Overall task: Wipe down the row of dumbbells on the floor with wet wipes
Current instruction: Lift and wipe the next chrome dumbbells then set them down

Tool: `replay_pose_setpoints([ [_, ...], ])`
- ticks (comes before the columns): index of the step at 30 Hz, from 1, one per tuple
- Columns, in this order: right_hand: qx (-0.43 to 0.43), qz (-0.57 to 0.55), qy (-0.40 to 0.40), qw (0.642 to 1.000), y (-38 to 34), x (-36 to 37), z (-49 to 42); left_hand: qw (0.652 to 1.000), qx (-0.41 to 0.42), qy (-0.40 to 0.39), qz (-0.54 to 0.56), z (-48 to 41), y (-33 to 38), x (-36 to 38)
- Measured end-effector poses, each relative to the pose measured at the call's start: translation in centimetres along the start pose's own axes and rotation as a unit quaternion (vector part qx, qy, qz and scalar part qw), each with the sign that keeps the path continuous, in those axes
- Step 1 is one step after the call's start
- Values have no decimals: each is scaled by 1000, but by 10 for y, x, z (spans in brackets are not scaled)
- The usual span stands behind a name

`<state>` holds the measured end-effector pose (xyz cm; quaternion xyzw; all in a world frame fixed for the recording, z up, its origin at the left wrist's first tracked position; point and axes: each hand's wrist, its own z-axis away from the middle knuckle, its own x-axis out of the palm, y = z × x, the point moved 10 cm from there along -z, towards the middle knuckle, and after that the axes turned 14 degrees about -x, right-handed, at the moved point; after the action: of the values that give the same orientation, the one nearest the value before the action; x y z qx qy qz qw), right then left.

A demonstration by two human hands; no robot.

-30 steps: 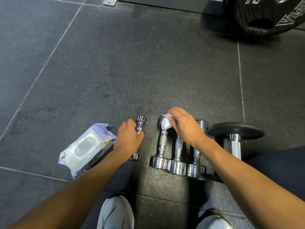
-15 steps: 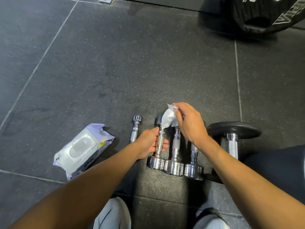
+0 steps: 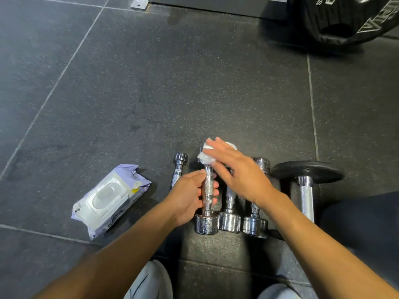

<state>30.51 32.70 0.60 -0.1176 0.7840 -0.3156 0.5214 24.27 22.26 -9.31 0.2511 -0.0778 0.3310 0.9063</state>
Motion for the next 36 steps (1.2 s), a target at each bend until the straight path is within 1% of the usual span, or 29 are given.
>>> replay_pose_setpoints([
  [2,-9,19,-12,1000,-11,4,9,1000,18,-11,19,17,5,6],
  [4,-37,49,-18,998,-38,8,20,999,28,-23,39,31,7,10],
  [7,-69,50,-32,996,-66,14,40,997,35,-44,50,47,5,13],
  [10,-85,84,-47,992,-66,7,39,997,35,-51,54,58,-4,16],
  [15,-101,119,-62,986,-68,6,4,998,27,-44,32,62,-22,24],
  [16,-80,112,-58,989,-65,6,1,998,26,-40,33,62,-24,24],
  [17,-35,84,-43,995,-60,1,0,998,25,-36,35,62,-25,24],
  [18,31,34,-19,999,-50,-3,5,999,24,-34,36,61,-26,23],
  [19,104,-33,21,994,-41,-7,13,999,23,-32,36,60,-26,22],
  [20,180,-130,68,973,-31,-7,23,999,22,-31,36,60,-25,20],
  [21,246,-211,111,939,-25,-5,35,999,22,-28,39,59,-24,18],
  [22,286,-244,132,917,-23,-3,45,998,24,-27,42,59,-22,16],
  [23,300,-226,127,918,-24,-3,51,998,27,-28,46,59,-20,15],
  [25,287,-122,113,943,-28,-13,58,997,32,-27,61,59,-16,13],
  [26,267,-85,130,951,-34,-22,58,997,33,-25,70,59,-15,12],
  [27,235,-50,154,958,-42,-34,54,996,32,-29,78,59,-14,13],
  [29,148,62,190,969,-62,-56,44,994,31,-50,93,61,-13,17],
  [30,107,124,194,967,-73,-61,40,993,31,-61,99,62,-13,19],
  [31,67,163,193,965,-83,-61,38,992,30,-69,105,64,-13,21],
  [32,33,167,189,967,-92,-57,36,990,30,-78,112,65,-13,23],
  [33,12,137,184,973,-94,-49,35,989,32,-84,116,67,-13,25],
  [35,8,50,165,985,-90,-35,35,989,35,-93,114,69,-11,29],
  [36,11,32,144,989,-85,-28,34,988,34,-96,114,70,-11,30],
])
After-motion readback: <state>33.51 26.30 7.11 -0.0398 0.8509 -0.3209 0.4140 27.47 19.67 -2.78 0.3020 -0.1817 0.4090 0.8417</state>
